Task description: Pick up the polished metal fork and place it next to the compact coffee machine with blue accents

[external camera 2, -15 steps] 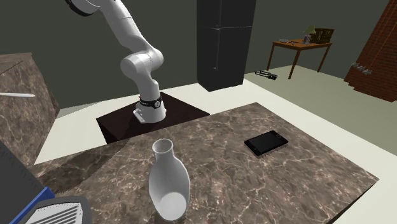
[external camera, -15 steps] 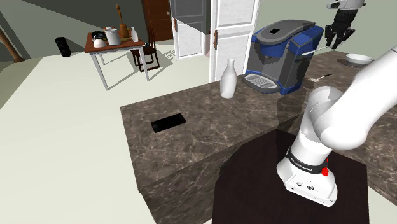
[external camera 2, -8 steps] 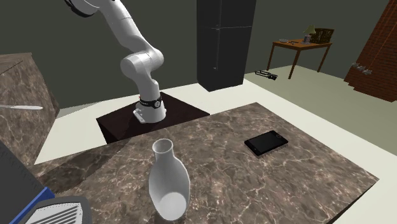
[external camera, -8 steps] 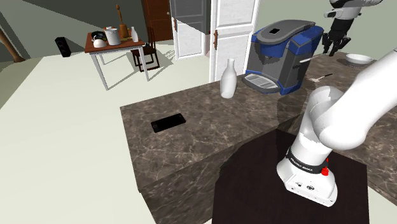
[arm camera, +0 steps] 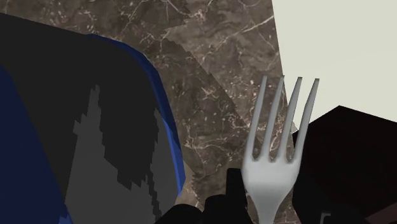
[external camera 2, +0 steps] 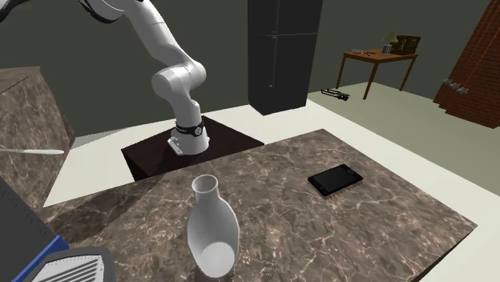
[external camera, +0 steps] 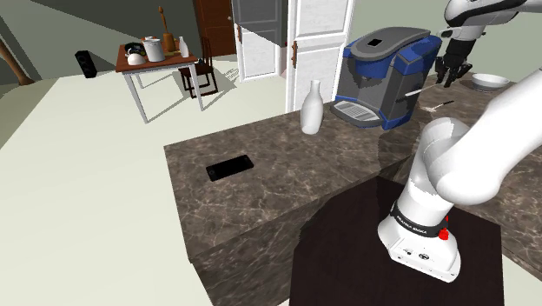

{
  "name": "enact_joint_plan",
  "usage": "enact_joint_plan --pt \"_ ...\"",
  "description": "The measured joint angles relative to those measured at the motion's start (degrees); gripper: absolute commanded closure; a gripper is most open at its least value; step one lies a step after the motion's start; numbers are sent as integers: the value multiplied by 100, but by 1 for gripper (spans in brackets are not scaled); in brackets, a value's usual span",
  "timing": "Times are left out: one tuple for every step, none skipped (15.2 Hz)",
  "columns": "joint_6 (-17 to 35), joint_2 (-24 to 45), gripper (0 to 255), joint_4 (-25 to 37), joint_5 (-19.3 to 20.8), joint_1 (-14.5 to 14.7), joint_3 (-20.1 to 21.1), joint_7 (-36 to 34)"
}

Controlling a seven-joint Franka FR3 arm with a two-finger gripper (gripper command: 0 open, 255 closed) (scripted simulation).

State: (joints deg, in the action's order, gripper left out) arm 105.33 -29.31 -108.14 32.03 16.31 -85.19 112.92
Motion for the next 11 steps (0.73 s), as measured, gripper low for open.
enact_joint_plan --pt "61 -10 255 -40 23 42 -61 -17" --pt "125 -21 255 -102 47 45 -90 -33" --pt "198 -31 255 -148 73 105 -165 -60" --pt "263 -41 255 -215 96 102 -186 -80" --pt "326 -52 255 -272 122 112 -221 -97" --pt "383 -63 255 -316 146 138 -268 -113" --pt "449 -73 255 -367 173 169 -320 -135" --pt "516 -88 255 -424 205 179 -365 -147" --pt "576 -104 255 -446 237 253 -457 -166" --pt "655 -125 255 -496 280 304 -542 -184" --pt "717 -134 255 -558 306 303 -567 -205"
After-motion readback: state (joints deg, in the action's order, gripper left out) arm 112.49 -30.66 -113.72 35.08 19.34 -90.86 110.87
